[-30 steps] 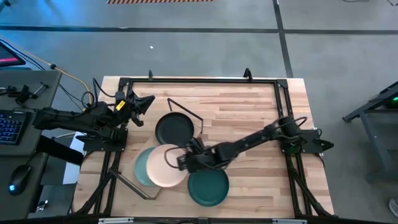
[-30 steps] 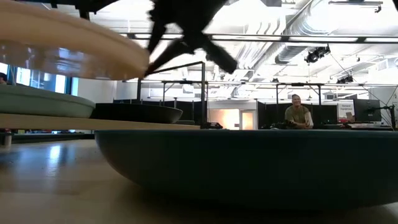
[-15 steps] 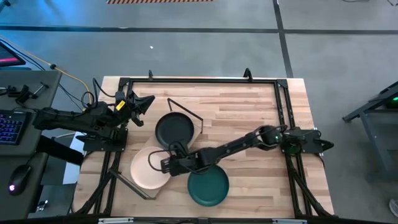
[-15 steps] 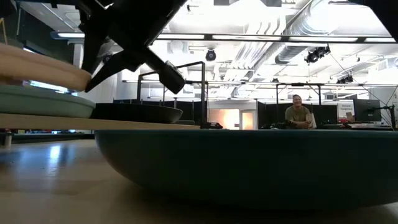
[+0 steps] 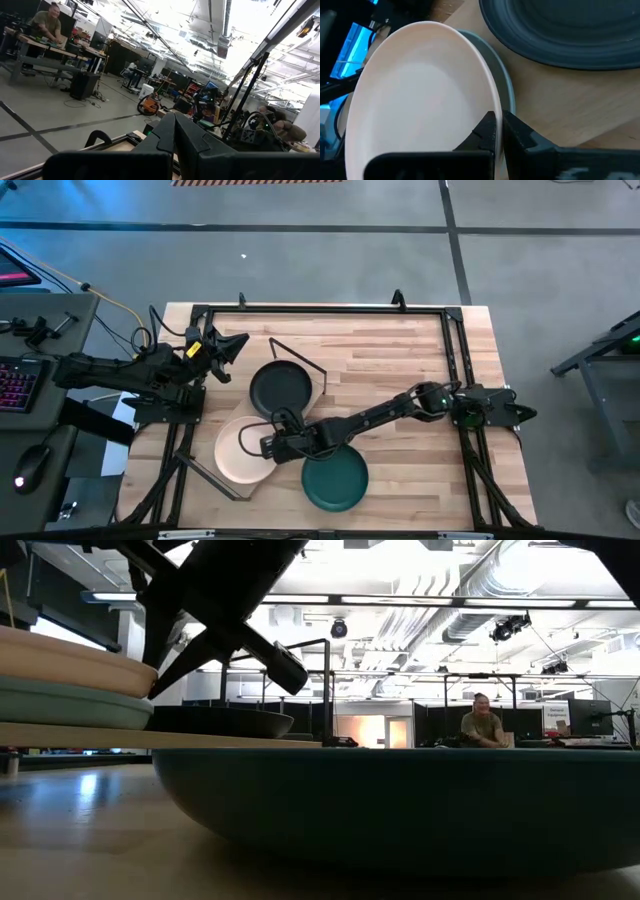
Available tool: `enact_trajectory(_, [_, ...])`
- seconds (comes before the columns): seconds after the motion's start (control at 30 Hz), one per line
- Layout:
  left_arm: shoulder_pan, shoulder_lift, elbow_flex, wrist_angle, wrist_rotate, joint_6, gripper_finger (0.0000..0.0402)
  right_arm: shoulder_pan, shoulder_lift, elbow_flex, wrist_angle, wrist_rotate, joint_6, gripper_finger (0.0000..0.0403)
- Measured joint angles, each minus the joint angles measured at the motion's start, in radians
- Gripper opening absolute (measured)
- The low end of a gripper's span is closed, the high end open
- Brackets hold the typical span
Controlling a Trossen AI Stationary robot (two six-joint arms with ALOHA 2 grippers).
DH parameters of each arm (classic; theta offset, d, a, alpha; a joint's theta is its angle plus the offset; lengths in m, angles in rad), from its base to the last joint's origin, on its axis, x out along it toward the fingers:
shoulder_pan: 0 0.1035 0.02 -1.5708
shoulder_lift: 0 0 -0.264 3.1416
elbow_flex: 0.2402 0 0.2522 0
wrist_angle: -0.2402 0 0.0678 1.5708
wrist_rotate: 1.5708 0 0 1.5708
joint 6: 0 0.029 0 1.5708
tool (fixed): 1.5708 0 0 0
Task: Place and stack plates onto a shelf
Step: Stack the white plate on the light blue plate on the shelf, then stack the green plate on the black plate on the shelf
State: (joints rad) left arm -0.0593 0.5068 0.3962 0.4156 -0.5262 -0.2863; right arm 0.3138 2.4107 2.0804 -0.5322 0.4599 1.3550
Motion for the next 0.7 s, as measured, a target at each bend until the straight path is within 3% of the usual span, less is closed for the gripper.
enact_trajectory(0.2, [0.000,0.000,0.000,0.000,0.000,0.000,0.0000,-0.005,0.000,0.000,0.023,-0.001,-0.012,0.0018])
enact_trajectory(0.37, [0.000,0.000,0.000,0.000,0.000,0.000,0.0000,-0.009,0.000,0.000,0.104,-0.005,-0.086,0.0091])
enact_trajectory(0.53, [0.000,0.000,0.000,0.000,0.000,0.000,0.0000,-0.021,-0.006,0.000,0.048,-0.017,-0.154,0.0171])
enact_trajectory(0.7, [0.000,0.001,0.000,0.000,0.000,0.000,0.0000,-0.027,-0.055,0.000,-0.069,-0.028,-0.248,0.0198])
